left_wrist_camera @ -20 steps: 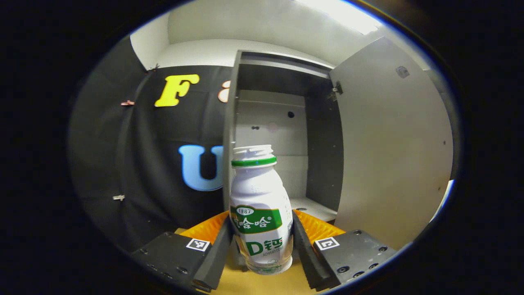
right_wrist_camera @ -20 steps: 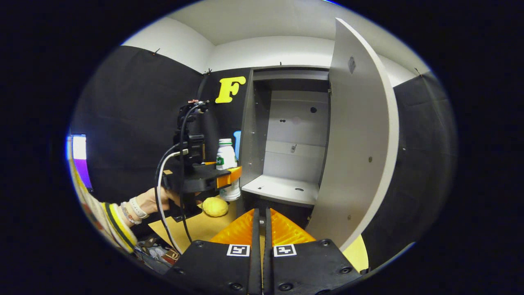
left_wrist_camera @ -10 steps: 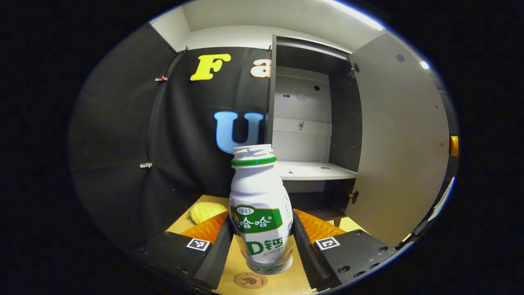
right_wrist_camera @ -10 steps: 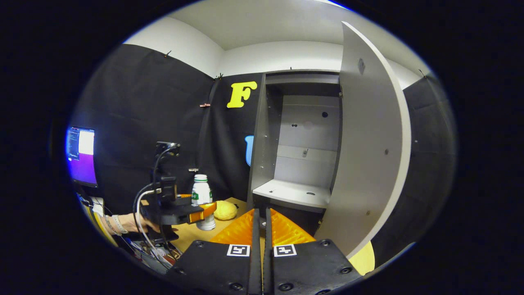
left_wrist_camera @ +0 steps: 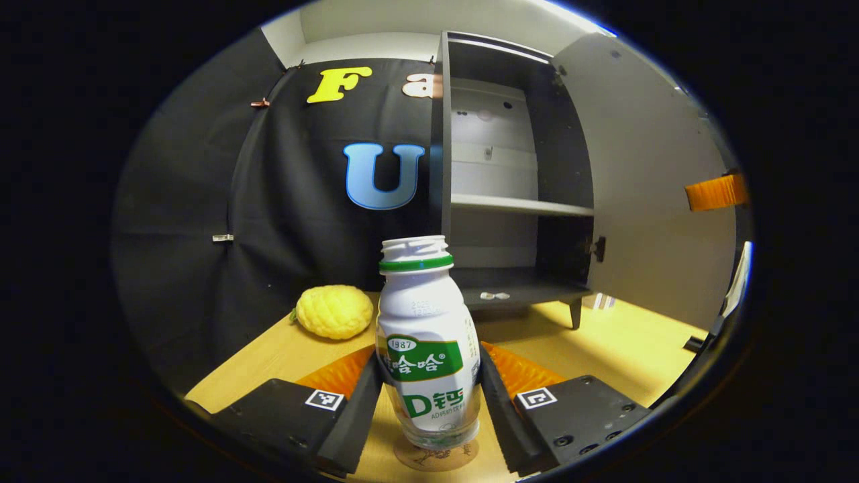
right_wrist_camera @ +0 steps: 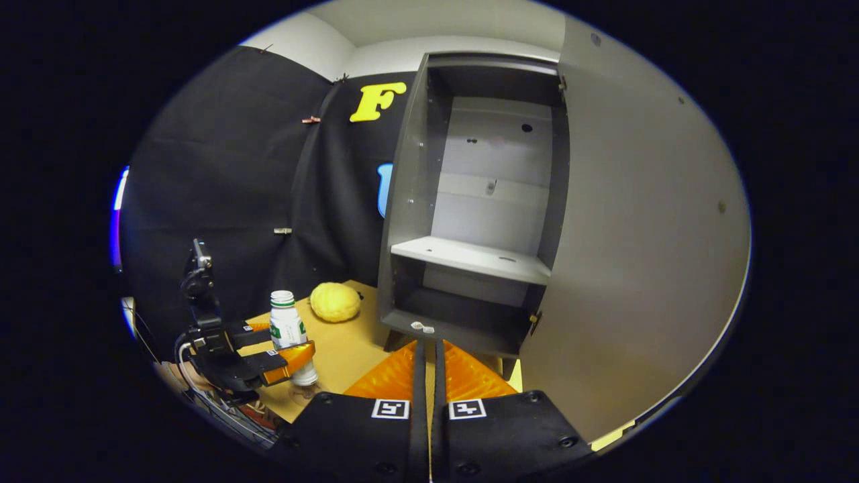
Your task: Open the cabinet door with the right hand, grasp the bottle in the cabinet with the left hand and place it on the coaster, then close the cabinet door with the right hand.
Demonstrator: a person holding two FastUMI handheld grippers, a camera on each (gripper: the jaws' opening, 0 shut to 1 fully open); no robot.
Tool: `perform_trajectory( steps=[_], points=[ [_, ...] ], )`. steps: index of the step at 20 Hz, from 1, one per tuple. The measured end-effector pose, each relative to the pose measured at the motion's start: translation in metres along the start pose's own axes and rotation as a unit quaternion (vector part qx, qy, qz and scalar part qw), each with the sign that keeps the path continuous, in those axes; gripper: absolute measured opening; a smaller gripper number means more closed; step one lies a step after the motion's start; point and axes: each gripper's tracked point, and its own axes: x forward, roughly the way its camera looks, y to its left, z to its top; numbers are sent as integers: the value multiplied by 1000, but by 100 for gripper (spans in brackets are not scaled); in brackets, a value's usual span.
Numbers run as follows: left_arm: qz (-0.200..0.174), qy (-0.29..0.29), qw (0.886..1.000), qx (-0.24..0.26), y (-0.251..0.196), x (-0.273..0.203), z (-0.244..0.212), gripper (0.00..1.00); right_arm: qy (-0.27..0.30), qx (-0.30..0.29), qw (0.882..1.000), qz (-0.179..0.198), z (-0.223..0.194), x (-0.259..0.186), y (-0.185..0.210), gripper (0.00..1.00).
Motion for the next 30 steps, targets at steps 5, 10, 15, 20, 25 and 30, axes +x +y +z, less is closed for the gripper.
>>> perform_trajectory(
  steps=[5,10,15,20,25,30],
  points=[
    [0,0,1000,7,-1,-2,-35,79,17,2,1000,4,-21,10,0,7],
    [3,-29,999,20,-1,-4,-42,79,17,5,1000,21,-19,12,12,7],
    [5,-43,998,38,-5,-6,-42,80,29,7,999,44,-28,14,29,7],
    [-2,-43,998,56,-4,-11,-45,81,37,7,998,48,-31,14,32,6],
    [-16,-18,997,72,-11,-9,-61,98,39,3,998,52,-31,18,32,7],
    [10,-42,996,83,3,-2,-22,96,40,3,998,46,-25,18,28,7]
  ],
)
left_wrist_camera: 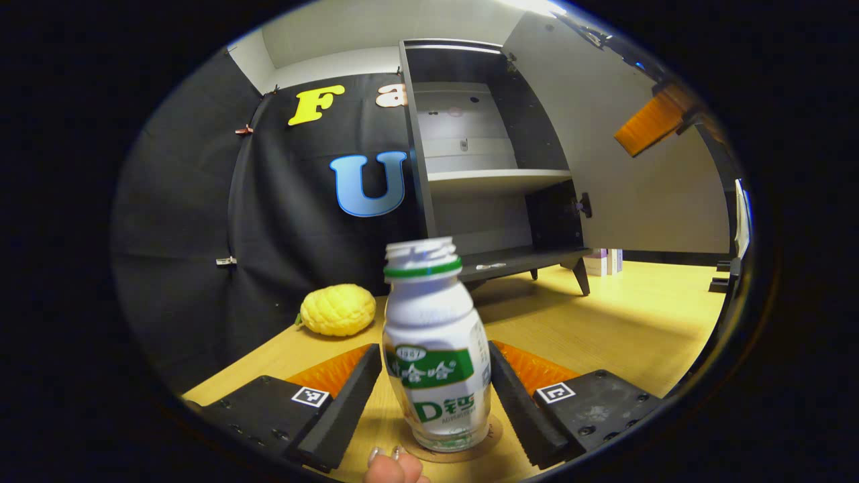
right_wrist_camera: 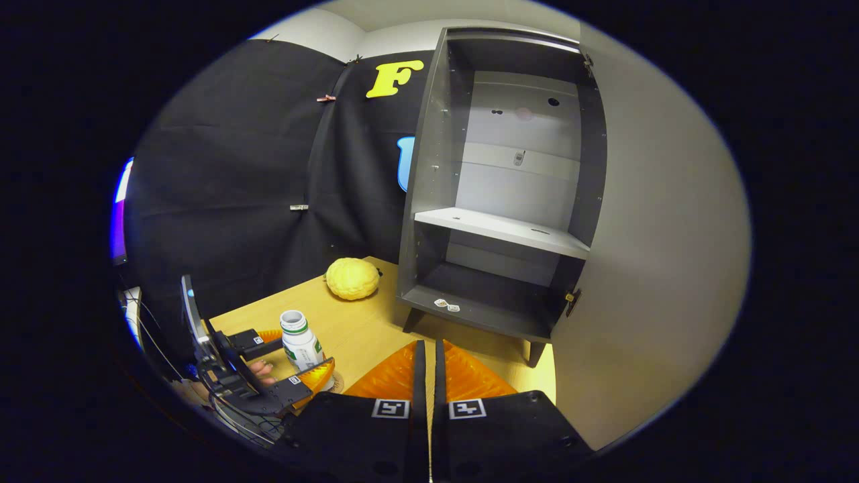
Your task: Open the cabinet door with the right hand, grasp the bottle in the cabinet with the left hand and place it on the coaster, then close the cabinet door with the right hand.
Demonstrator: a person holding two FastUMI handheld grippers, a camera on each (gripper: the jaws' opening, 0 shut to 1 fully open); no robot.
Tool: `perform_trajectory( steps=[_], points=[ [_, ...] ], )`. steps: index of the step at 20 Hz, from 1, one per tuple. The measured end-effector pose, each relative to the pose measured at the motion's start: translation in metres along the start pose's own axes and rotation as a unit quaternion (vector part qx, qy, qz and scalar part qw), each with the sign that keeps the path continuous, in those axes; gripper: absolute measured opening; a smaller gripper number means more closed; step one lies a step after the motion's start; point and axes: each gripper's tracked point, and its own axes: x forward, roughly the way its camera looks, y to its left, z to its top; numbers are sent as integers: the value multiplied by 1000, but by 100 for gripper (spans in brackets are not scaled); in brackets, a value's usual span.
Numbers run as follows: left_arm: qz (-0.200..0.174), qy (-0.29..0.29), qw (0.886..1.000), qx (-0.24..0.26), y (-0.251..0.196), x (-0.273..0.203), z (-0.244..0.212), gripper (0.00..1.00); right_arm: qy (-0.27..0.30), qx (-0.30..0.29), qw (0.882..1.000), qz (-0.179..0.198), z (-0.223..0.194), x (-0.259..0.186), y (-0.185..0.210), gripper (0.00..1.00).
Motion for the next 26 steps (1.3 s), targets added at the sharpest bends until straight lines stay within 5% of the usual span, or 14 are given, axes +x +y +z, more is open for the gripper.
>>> perform_trajectory(
  steps=[7,12,16,19,24,26],
  points=[
    [-29,-53,998,-11,5,3,115,96,-39,4,999,-14,58,-30,-12,8],
    [-84,-78,993,-20,-12,-10,201,96,-57,28,998,-11,89,-54,-20,31],
    [-91,-62,994,-8,-10,-20,238,93,-59,35,997,-21,106,-95,-29,87],
    [-106,-46,993,-18,-21,-24,256,96,-64,60,996,-16,123,-133,-34,100],
    [-145,-37,988,-35,-39,-21,284,96,-110,88,984,-108,143,-195,-93,94],
    [-161,-41,985,-41,-46,-16,295,96,-124,101,974,-158,140,-223,-119,100]
  ],
)
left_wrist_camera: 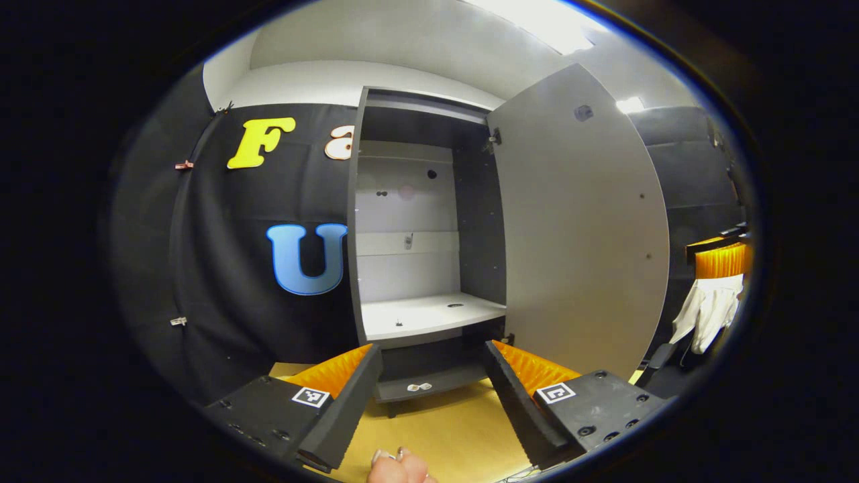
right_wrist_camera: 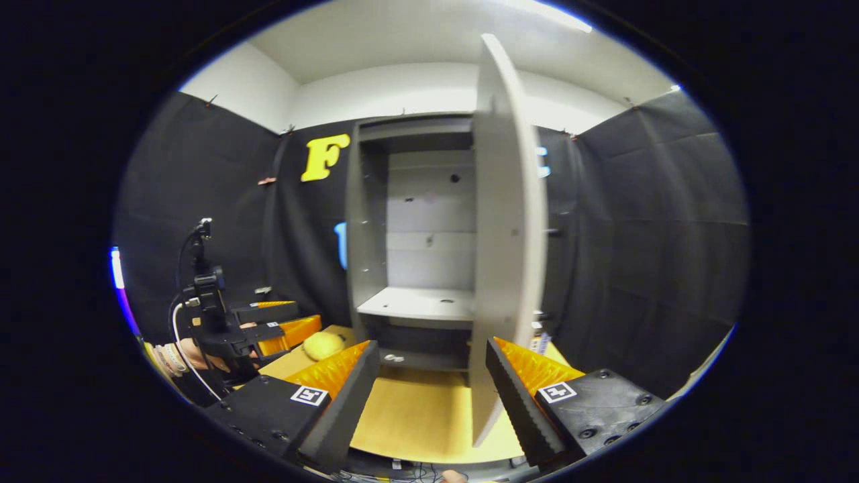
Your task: Open the cabinet door with the right hand, grasp the bottle in the cabinet with the left hand and place it on the coaster, then close the cabinet door with the right hand.
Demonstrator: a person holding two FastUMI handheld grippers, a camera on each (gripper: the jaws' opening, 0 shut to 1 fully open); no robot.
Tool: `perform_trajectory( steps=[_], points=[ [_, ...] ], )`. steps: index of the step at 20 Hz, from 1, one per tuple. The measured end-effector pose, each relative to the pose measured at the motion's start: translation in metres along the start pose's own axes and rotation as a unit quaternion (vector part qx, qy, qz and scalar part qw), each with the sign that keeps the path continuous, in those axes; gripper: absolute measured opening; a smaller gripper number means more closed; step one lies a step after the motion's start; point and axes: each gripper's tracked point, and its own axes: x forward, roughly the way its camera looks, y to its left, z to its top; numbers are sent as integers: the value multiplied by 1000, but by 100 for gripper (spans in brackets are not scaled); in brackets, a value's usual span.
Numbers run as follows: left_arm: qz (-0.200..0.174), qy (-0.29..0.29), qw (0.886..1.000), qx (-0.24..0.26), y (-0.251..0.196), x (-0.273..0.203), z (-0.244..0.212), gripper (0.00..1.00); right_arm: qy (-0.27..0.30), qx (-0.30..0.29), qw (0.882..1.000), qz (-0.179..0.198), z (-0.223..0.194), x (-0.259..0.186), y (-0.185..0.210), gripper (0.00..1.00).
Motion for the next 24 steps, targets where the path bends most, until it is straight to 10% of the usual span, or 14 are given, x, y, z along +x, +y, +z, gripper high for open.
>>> perform_trajectory(
  steps=[4,8,24],
  points=[
    [-23,-8,1000,12,-13,12,12,96,-23,20,995,-94,12,-15,-67,98],
    [-16,-2,1000,24,-29,19,12,99,-35,34,993,-106,24,1,-99,98],
    [138,12,990,8,-32,1,3,96,-33,48,988,146,36,79,-48,98]
  ],
)
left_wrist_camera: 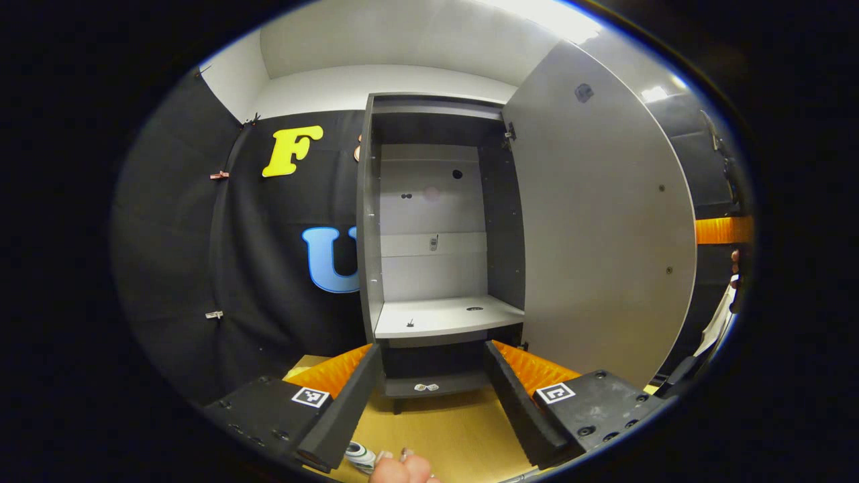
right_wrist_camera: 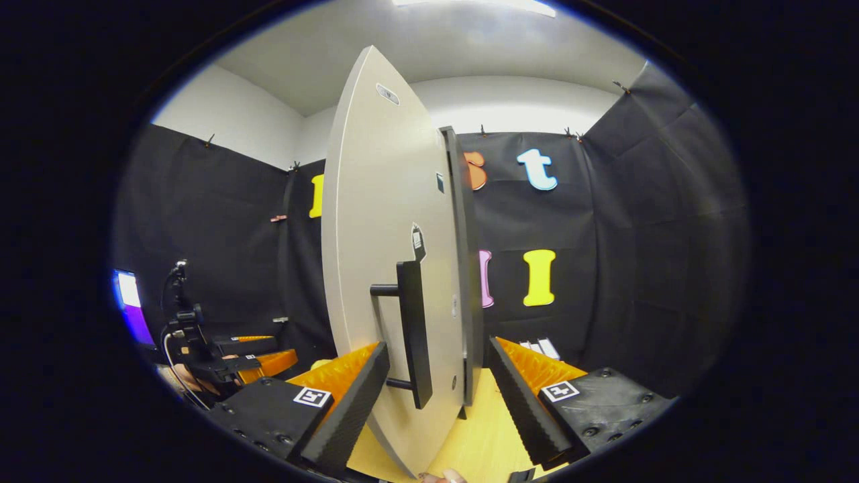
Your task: Open the cabinet door with the right hand, grasp the bottle in the cabinet with the left hand and place it on the coaster, then close the cabinet door with the right hand.
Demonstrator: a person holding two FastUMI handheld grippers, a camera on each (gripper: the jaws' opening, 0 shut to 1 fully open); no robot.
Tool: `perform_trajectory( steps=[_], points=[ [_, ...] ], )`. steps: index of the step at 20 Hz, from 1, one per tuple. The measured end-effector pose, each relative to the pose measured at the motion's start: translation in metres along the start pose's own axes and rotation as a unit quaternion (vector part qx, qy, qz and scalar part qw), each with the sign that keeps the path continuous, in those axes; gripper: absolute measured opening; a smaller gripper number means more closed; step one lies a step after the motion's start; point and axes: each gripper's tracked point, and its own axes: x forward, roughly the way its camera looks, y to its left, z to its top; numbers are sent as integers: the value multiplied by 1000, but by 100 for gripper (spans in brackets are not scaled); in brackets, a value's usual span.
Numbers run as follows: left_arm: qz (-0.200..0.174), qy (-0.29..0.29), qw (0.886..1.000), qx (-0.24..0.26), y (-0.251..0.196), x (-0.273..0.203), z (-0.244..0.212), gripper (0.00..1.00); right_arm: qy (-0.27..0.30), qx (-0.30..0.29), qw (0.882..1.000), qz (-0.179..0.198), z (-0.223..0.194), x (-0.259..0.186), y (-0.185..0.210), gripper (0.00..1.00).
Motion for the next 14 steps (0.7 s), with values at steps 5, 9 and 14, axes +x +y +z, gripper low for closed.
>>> perform_trajectory(
  steps=[5,9,14],
  points=[
    [8,-9,1000,4,23,11,7,96,23,2,999,28,-10,21,34,97],
    [-8,-13,1000,17,55,25,11,96,31,-43,999,7,-18,42,59,98],
    [-21,-19,999,18,101,47,15,96,36,-31,999,21,-30,71,113,98]
  ],
)
